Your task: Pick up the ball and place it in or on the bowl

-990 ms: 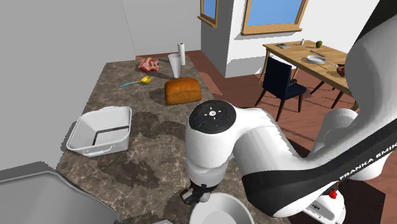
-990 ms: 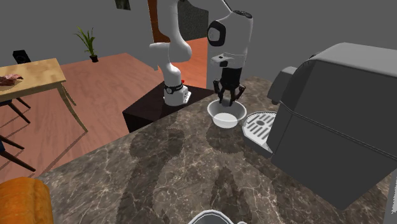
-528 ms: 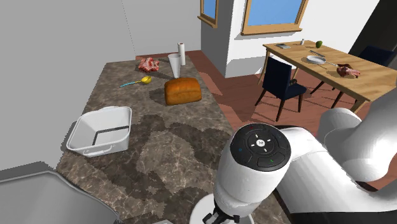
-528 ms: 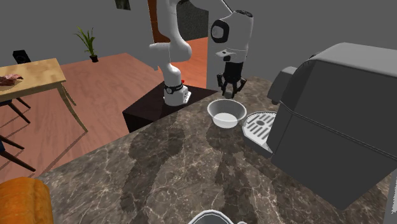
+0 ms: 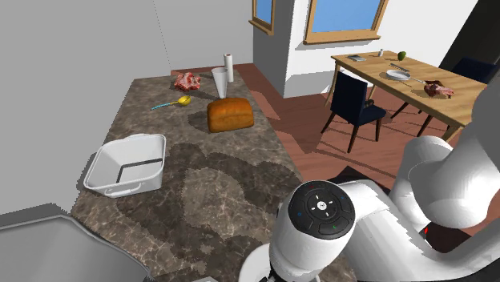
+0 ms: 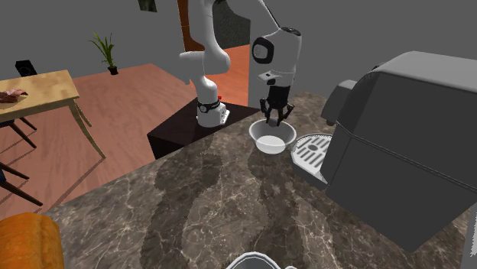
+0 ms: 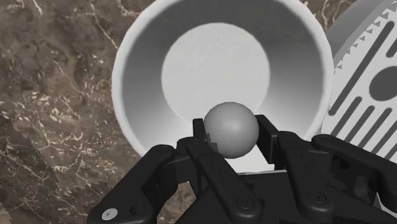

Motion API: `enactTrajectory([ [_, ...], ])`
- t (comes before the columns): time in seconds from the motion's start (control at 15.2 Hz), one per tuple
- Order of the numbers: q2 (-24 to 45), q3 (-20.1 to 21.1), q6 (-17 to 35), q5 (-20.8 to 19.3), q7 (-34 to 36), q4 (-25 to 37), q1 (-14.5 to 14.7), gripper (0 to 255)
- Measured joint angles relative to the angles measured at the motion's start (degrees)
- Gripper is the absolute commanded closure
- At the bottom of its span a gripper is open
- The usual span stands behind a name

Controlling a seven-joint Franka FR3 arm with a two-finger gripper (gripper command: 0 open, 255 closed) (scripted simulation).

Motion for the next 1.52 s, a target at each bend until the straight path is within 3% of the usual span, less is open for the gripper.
enactTrajectory([
  [0.33, 4.07, 2.44, 4.49, -2.86, 2.53, -0.96, -2.15, 255],
  [0.73, 4.54, 2.79, 5.20, -3.19, 2.94, -1.25, -2.33, 255],
  [0.79, 4.55, 2.80, 5.21, -3.20, 2.94, -1.25, -2.34, 0],
  [1.19, 4.55, 2.80, 5.22, -3.20, 2.95, -1.25, -2.34, 0],
  [1.52, -2.03, -0.85, -3.01, 1.04, -0.52, 1.37, 0.95, 0],
])
